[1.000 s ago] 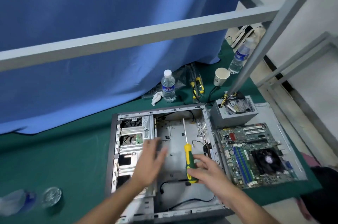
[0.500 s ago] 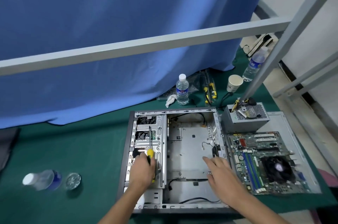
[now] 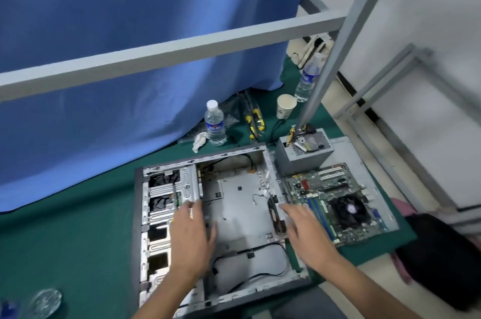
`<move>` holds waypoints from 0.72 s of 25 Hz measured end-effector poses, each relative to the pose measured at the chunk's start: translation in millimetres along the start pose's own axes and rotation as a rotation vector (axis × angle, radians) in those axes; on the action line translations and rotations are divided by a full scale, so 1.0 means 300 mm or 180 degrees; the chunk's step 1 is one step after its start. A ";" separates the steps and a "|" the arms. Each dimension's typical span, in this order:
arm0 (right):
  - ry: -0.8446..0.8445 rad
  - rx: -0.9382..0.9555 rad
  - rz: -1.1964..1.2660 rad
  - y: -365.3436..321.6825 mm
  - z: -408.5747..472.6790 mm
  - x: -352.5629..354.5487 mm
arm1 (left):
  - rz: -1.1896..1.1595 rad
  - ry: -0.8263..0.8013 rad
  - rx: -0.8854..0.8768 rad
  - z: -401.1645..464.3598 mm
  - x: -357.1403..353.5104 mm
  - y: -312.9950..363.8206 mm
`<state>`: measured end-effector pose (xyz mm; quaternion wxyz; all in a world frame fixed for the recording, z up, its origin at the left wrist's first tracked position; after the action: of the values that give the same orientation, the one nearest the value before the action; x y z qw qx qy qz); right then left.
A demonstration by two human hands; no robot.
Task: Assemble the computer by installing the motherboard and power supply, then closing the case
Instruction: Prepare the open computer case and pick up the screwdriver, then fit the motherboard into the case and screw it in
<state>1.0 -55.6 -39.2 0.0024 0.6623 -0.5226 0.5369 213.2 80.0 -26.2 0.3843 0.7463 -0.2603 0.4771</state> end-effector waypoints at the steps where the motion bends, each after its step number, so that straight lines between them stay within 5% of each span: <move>1: 0.0157 -0.0095 0.0104 0.045 0.001 0.040 | -0.0019 -0.0240 -0.0273 0.001 -0.040 0.088; 4: 0.0171 -0.0505 -0.0082 0.238 0.006 0.133 | -0.0093 -0.0842 -0.0696 -0.010 -0.191 0.323; 9: -0.1007 -0.1263 -0.1358 0.594 0.022 0.180 | -0.0042 -0.1096 -0.1051 0.018 -0.340 0.663; 18: -0.1375 -0.0695 -0.2109 0.739 0.129 0.156 | -0.0937 -0.1647 -0.0399 0.059 -0.598 0.909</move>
<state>-131.3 -210.4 -145.8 0.1356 0.8882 -0.3234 0.2970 -57.1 -85.8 -105.7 0.4156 0.8476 -0.2676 0.1933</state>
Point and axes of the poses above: each hand's wrist, its own z-axis towards the middle knuckle, its own x-axis out of the back of the hand, y = z × x, the point moved 8 cm from there along z, towards the middle knuckle, and after that the axes turned 14 degrees about -y, right-handed, at the moved point
